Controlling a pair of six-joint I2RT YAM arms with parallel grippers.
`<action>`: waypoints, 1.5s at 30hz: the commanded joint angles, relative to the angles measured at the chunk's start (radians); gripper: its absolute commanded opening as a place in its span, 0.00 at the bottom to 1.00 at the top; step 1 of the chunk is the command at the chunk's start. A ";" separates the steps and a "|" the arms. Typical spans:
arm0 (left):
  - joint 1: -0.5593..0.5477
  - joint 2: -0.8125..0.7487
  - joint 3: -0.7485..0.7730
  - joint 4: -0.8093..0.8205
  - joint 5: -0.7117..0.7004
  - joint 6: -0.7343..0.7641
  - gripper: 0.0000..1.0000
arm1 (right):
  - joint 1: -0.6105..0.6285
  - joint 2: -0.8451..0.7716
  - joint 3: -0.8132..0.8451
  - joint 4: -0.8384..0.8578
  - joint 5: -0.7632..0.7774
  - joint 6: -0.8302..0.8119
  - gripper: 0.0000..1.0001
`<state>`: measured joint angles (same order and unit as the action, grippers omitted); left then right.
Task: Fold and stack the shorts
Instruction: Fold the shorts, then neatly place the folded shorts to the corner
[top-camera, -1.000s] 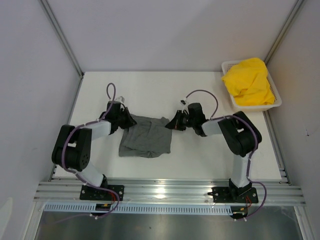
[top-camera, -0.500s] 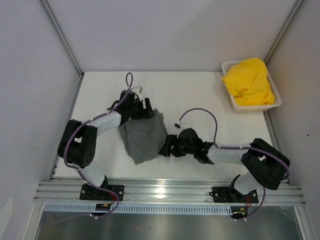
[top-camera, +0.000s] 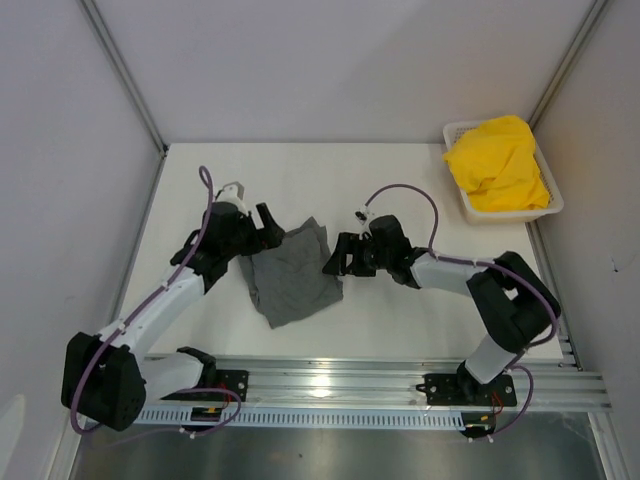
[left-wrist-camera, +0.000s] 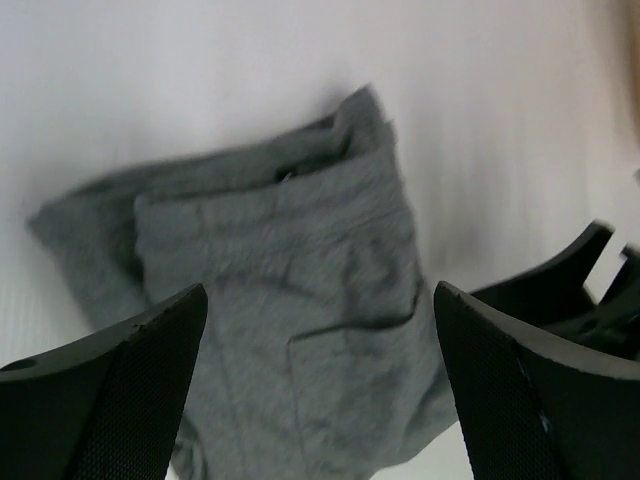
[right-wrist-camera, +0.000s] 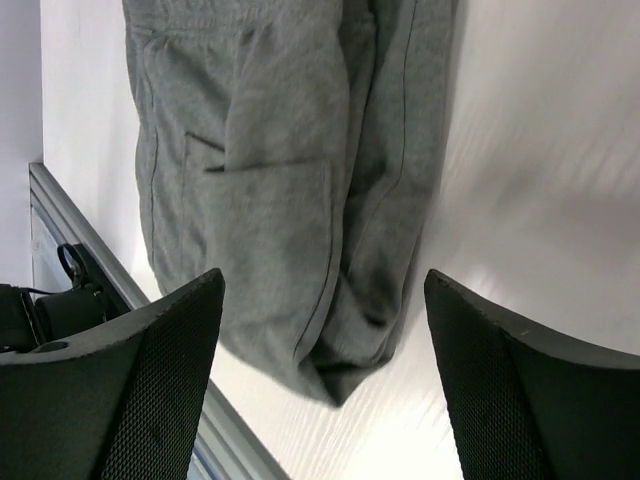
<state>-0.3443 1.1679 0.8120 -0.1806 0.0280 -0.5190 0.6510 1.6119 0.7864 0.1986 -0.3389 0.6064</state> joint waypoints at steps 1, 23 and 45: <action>0.004 -0.077 -0.140 -0.074 -0.068 -0.094 0.96 | -0.036 0.109 0.071 0.013 -0.152 -0.063 0.83; 0.025 -0.060 -0.385 0.027 0.000 -0.176 0.96 | -0.044 0.332 0.211 0.105 -0.265 -0.036 0.64; 0.332 -0.047 -0.336 -0.146 -0.200 -0.159 0.08 | 0.266 0.315 0.112 0.340 0.106 0.196 0.00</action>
<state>-0.0830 1.1069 0.4351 -0.2508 -0.0620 -0.6586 0.8536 1.9186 0.9016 0.4564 -0.3424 0.7315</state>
